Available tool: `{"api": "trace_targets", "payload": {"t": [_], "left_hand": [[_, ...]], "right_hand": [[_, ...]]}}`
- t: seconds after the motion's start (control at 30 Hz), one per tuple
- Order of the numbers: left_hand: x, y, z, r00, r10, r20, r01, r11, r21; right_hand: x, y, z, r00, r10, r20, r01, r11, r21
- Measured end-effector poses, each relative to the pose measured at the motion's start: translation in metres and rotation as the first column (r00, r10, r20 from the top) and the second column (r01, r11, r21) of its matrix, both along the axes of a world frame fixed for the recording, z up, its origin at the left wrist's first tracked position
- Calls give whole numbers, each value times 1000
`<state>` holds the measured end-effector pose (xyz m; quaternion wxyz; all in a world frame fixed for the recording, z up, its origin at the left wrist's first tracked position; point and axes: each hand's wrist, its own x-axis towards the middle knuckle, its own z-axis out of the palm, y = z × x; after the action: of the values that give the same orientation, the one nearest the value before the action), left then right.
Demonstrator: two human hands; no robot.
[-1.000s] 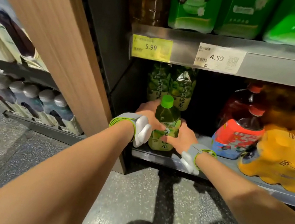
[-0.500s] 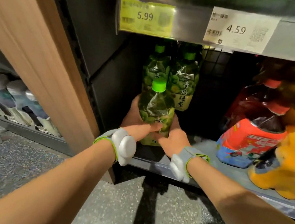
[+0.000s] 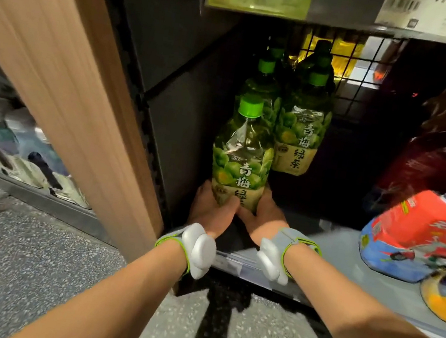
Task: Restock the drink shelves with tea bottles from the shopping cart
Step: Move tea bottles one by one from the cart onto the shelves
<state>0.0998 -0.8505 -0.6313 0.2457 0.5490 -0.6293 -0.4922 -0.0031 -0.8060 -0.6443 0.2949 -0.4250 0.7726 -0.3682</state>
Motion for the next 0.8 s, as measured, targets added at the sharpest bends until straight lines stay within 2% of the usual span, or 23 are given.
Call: {"api": "trace_targets", "payload": {"t": [0.2,0.63,0.8], "left_hand": [[-10,-9,-1,995,96,9,-96,995,-4],[-31,-16,-10,971,220,98,-202,964,-174],[-33,-25,-8,969,223,103,-203,963,-178]], "right_hand": [[-1,-14,-6,999,-24,-26,23,997,-68],[-17,-44,-17,985,-68,-160,64,997,-33],[-19,-54,-23,975,-93,-203,86,995,-42]]}}
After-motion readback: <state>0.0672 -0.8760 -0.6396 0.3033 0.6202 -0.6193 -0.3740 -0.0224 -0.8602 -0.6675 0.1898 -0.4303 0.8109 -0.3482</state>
